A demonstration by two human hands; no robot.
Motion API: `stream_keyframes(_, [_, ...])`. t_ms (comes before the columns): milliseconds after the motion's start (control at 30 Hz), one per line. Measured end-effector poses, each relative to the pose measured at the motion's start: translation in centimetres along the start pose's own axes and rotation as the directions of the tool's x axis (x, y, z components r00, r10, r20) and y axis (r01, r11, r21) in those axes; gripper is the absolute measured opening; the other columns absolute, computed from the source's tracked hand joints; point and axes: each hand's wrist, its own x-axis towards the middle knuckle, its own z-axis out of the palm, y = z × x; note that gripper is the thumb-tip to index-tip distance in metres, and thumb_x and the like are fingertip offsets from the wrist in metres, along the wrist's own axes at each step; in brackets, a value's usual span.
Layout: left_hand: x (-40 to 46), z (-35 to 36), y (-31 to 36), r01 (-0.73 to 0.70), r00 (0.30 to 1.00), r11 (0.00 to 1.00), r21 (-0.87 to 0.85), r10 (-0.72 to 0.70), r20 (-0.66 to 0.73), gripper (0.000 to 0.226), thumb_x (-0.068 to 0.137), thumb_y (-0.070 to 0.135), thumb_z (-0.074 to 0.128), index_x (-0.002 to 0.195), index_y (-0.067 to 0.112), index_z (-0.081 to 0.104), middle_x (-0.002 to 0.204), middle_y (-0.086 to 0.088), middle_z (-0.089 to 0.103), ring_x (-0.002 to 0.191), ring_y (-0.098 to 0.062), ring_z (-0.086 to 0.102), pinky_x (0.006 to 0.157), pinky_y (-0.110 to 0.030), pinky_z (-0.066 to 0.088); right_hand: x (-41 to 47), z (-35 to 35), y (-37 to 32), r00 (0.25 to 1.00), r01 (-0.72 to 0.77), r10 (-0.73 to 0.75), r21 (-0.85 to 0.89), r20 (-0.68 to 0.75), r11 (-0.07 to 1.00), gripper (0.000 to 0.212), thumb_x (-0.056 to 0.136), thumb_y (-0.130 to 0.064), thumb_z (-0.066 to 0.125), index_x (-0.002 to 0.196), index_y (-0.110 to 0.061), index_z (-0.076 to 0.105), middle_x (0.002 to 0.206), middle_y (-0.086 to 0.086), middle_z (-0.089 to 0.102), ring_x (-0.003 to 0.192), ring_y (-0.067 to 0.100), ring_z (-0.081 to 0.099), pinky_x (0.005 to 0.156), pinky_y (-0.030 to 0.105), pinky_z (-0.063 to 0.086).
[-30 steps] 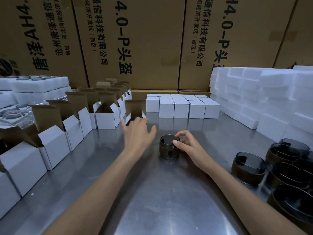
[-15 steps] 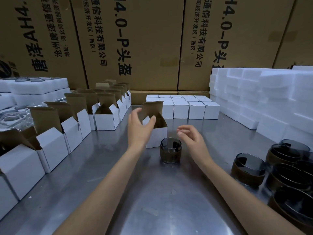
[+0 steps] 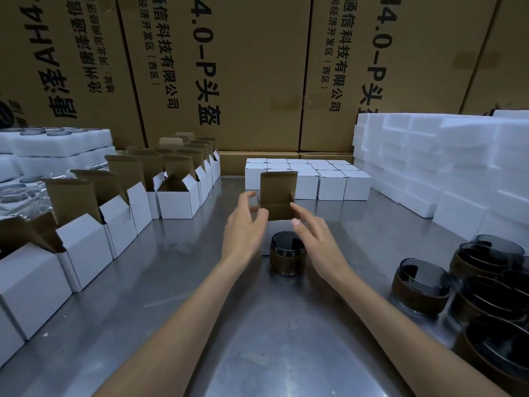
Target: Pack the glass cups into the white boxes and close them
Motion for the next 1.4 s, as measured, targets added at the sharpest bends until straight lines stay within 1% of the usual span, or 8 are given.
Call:
stream_keyframes(200, [1.2, -1.2, 0.0, -0.007, 0.993, 1.000, 0.029, 0.004, 0.116, 0.035, 0.090, 0.022, 0.041, 0.122, 0.033, 0.050, 0.103, -0.007, 0.057, 0.091, -0.022, 0.060, 0.088, -0.047, 0.052, -0.4, -0.1, 0.4, 0.994, -0.029, 0.023, -0.058, -0.103, 0.998, 0.038, 0.096, -0.045, 0.044, 0.134, -0.040, 0.041, 0.121, -0.016, 0.050, 0.106, 0.004, 0.052, 0.090, 0.028, 0.041])
stream_keyframes(367, [2.0, -2.1, 0.2, 0.121, 0.963, 0.985, -0.125, -0.086, 0.255, 0.054, 0.065, 0.031, 0.040, 0.115, 0.037, 0.059, 0.108, -0.011, 0.055, 0.079, -0.020, 0.059, 0.067, -0.025, 0.047, -0.2, -0.2, 0.6, 0.982, -0.079, 0.066, -0.063, -0.178, 0.995, 0.032, 0.097, -0.041, 0.044, 0.127, -0.031, 0.049, 0.116, -0.009, 0.062, 0.106, 0.010, 0.059, 0.091, 0.032, 0.046])
stream_keyframes(700, [2.4, -2.2, -0.6, 0.303, 0.908, 0.926, -0.226, -0.209, 0.362, 0.064, 0.061, 0.032, 0.042, 0.123, 0.039, 0.052, 0.098, 0.000, 0.055, 0.074, -0.020, 0.052, 0.061, -0.028, 0.045, 0.1, -0.7, 0.2, 0.978, -0.090, 0.084, -0.019, -0.193, 0.996, 0.023, 0.099, -0.032, 0.043, 0.113, -0.027, 0.059, 0.104, -0.012, 0.067, 0.108, 0.011, 0.060, 0.095, 0.035, 0.046])
stream_keyframes(933, [2.9, -1.8, -1.5, 0.176, 0.937, 0.975, -0.137, -0.123, 0.326, 0.067, 0.068, 0.040, 0.040, 0.134, 0.037, 0.048, 0.099, 0.007, 0.057, 0.087, -0.019, 0.052, 0.070, -0.034, 0.045, -0.6, -2.0, -1.7, 0.954, 0.255, -0.299, -0.465, -0.022, 0.848, 0.017, 0.084, -0.043, 0.056, 0.089, -0.031, 0.068, 0.105, -0.017, 0.053, 0.106, 0.005, 0.040, 0.087, 0.029, 0.035])
stream_keyframes(1100, [3.2, -1.6, -2.1, 0.123, 0.944, 0.987, -0.106, -0.083, 0.320, 0.068, 0.071, 0.045, 0.038, 0.138, 0.037, 0.045, 0.126, 0.002, 0.053, 0.104, -0.022, 0.052, 0.080, -0.036, 0.047, -0.8, -2.2, -2.2, 0.924, 0.371, -0.166, -0.710, 0.344, 0.598, 0.032, 0.085, -0.058, 0.055, 0.094, -0.031, 0.070, 0.096, -0.020, 0.052, 0.094, 0.006, 0.028, 0.086, 0.031, 0.022])
stream_keyframes(1200, [3.4, -1.5, -2.3, 0.102, 0.944, 0.991, -0.092, -0.068, 0.323, 0.068, 0.073, 0.046, 0.038, 0.139, 0.033, 0.044, 0.135, 0.001, 0.043, 0.119, -0.023, 0.046, 0.104, -0.047, 0.041, -0.6, -2.1, -2.7, 0.934, 0.344, -0.183, -0.643, 0.306, 0.684, 0.028, 0.088, -0.048, 0.058, 0.094, -0.025, 0.073, 0.088, -0.019, 0.057, 0.093, 0.009, 0.035, 0.087, 0.034, 0.025])
stream_keyframes(1300, [3.3, -1.4, -2.1, 0.108, 0.944, 0.983, -0.152, -0.053, 0.325, 0.070, 0.071, 0.040, 0.042, 0.139, 0.030, 0.045, 0.137, 0.003, 0.045, 0.126, -0.016, 0.043, 0.112, -0.045, 0.032, 0.1, -2.5, -3.5, 0.961, 0.276, -0.258, -0.356, 0.100, 0.893, 0.012, 0.086, -0.034, 0.066, 0.079, -0.027, 0.071, 0.074, -0.021, 0.057, 0.090, 0.017, 0.044, 0.084, 0.032, 0.032])
stream_keyframes(1400, [3.1, -1.1, -2.0, 0.094, 0.928, 0.974, -0.205, -0.011, 0.373, 0.066, 0.075, 0.040, 0.045, 0.140, 0.027, 0.047, 0.141, 0.000, 0.050, 0.131, -0.017, 0.044, 0.113, -0.045, 0.031, 1.4, -2.1, -4.2, 0.948, 0.279, -0.304, -0.211, -0.098, 0.937, 0.009, 0.087, -0.030, 0.065, 0.079, -0.031, 0.065, 0.077, -0.021, 0.057, 0.092, 0.017, 0.044, 0.082, 0.017, 0.032])
